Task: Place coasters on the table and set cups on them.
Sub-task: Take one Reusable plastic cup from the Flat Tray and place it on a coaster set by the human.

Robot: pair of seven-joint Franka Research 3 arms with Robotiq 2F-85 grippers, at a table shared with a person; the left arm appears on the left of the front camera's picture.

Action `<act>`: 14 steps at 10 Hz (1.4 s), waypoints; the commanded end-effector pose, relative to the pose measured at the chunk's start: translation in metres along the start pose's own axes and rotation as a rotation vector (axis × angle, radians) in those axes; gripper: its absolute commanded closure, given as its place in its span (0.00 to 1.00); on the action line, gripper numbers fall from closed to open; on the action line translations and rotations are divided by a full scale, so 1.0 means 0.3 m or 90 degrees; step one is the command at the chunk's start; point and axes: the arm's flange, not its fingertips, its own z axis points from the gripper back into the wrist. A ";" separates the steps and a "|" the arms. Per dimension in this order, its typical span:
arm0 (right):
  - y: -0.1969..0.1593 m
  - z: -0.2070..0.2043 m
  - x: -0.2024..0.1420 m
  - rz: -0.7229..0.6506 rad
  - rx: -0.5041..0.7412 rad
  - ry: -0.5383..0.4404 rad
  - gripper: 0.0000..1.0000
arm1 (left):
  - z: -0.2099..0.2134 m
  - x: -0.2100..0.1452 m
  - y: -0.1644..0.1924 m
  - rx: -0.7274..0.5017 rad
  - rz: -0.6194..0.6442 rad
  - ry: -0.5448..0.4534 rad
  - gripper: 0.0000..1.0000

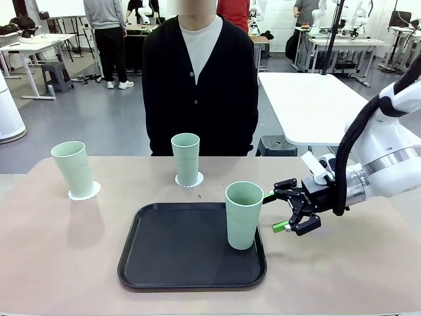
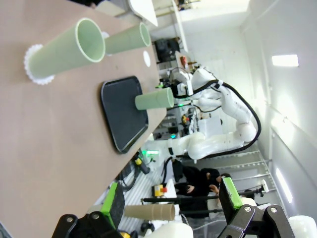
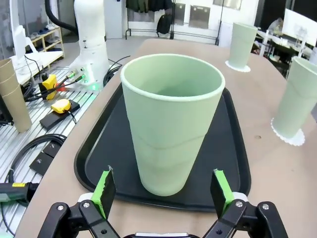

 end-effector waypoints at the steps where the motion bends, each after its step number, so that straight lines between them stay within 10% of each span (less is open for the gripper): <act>1: -0.009 -0.023 0.006 -0.045 0.005 0.027 0.00 | 0.004 0.000 -0.004 0.000 0.003 -0.006 0.00; 14: -0.069 -0.151 0.016 -0.050 0.011 -0.001 0.00 | 0.004 0.000 -0.004 0.000 0.003 -0.006 0.00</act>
